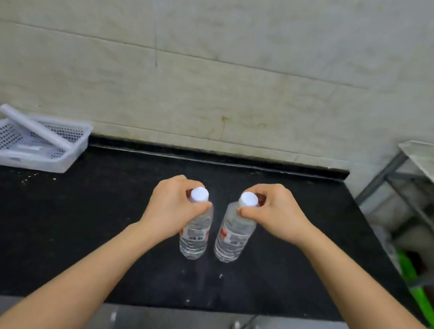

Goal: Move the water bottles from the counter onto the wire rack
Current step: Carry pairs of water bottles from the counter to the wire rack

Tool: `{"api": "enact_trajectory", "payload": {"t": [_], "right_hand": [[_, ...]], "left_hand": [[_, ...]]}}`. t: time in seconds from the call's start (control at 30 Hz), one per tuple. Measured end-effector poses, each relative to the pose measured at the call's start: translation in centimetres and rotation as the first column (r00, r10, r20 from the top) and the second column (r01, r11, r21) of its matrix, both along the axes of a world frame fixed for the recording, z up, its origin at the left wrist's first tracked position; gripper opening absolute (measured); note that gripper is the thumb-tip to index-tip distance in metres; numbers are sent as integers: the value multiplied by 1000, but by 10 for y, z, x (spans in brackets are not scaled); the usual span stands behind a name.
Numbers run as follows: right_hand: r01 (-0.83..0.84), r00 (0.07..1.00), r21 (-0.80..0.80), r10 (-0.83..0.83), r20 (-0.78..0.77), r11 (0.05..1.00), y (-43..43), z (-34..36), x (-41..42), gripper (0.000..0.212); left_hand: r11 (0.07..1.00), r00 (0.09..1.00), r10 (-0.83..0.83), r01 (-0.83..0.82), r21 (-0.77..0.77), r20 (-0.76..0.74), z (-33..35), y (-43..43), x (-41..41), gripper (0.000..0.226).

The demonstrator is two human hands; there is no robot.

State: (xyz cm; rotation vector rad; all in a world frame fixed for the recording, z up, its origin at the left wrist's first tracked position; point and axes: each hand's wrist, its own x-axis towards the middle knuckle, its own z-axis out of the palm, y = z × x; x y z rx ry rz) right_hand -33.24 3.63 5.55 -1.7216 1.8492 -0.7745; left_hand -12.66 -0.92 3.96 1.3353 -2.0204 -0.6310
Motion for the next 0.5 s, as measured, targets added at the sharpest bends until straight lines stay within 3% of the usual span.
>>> {"api": "enact_trajectory", "payload": {"t": [0.23, 0.5], "right_hand": [[211, 977, -87, -213, -16, 974, 74, 54, -133, 11], [431, 895, -250, -447, -5, 867, 132, 105, -271, 17]], "left_hand": [[982, 972, -190, 191, -8, -141, 49, 35, -149, 6], [914, 873, -406, 392, -105, -271, 101, 51, -308, 8]]}}
